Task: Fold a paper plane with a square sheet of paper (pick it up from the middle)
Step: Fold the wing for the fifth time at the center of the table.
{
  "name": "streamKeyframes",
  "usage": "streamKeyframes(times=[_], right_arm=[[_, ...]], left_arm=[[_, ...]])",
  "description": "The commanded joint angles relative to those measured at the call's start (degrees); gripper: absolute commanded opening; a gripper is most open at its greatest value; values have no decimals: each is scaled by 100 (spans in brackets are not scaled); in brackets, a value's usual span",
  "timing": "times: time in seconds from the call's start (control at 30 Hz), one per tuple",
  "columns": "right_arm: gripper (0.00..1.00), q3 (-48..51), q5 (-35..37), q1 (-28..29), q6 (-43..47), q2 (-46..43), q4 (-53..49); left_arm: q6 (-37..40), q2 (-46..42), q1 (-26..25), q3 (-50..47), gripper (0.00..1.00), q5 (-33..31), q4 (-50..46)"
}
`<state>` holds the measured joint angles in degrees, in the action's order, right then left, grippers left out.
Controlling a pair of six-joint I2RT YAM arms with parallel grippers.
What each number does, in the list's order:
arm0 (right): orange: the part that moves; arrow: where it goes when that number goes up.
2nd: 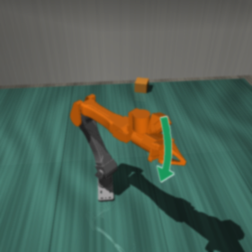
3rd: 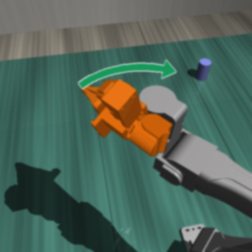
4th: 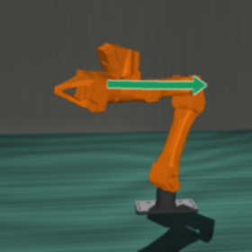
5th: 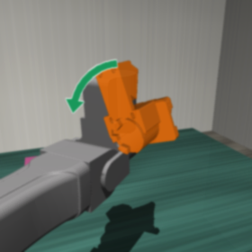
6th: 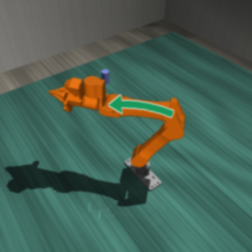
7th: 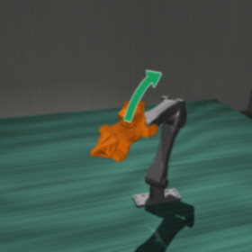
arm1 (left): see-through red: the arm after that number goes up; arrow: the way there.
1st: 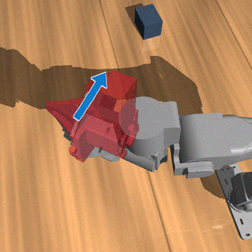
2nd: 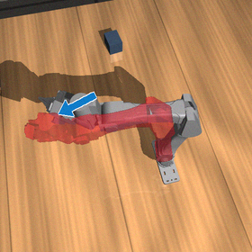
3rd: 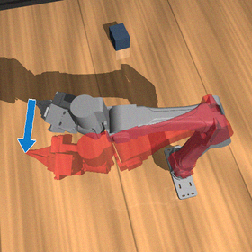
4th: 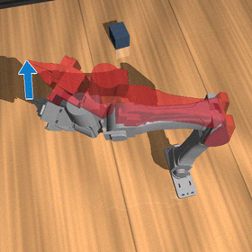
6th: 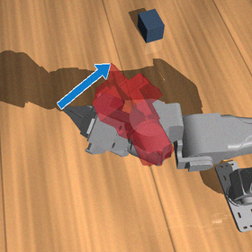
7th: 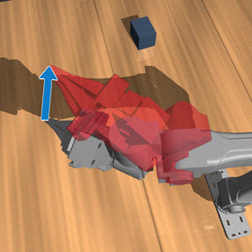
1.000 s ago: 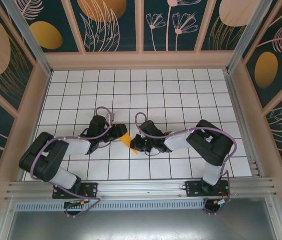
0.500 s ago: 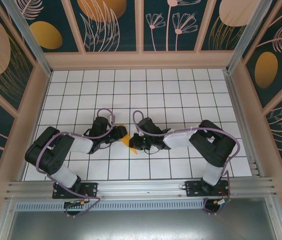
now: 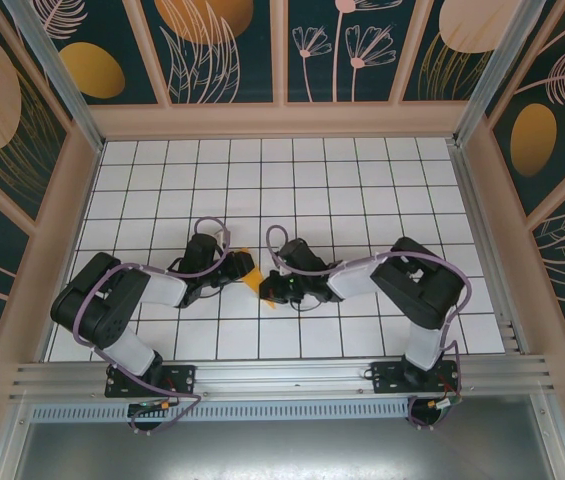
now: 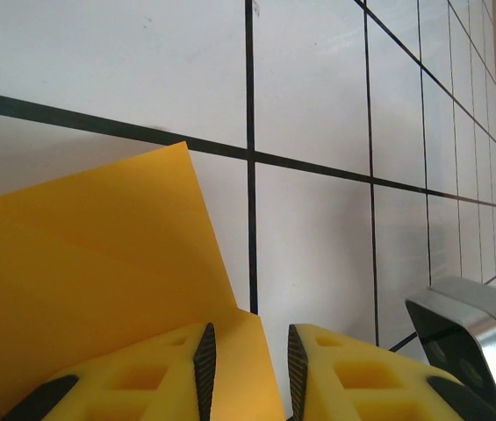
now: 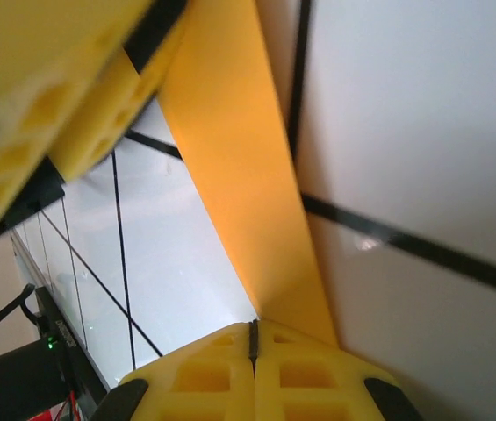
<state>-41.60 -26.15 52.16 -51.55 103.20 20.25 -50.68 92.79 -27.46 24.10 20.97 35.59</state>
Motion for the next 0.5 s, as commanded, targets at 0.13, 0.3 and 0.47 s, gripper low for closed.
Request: streamKeyframes(times=[0.13, 0.3, 0.47], right_arm=[[1, 891, -232, 46, -168, -503, -501], [1, 1021, 31, 62, -33, -899, -942], [0, 575, 391, 16, 203, -1420, -1268]], left_arm=[[40, 210, 22, -153, 30, -474, -493], [99, 239, 22, -138, 31, -388, -458], [178, 196, 22, -96, 32, -271, -472]])
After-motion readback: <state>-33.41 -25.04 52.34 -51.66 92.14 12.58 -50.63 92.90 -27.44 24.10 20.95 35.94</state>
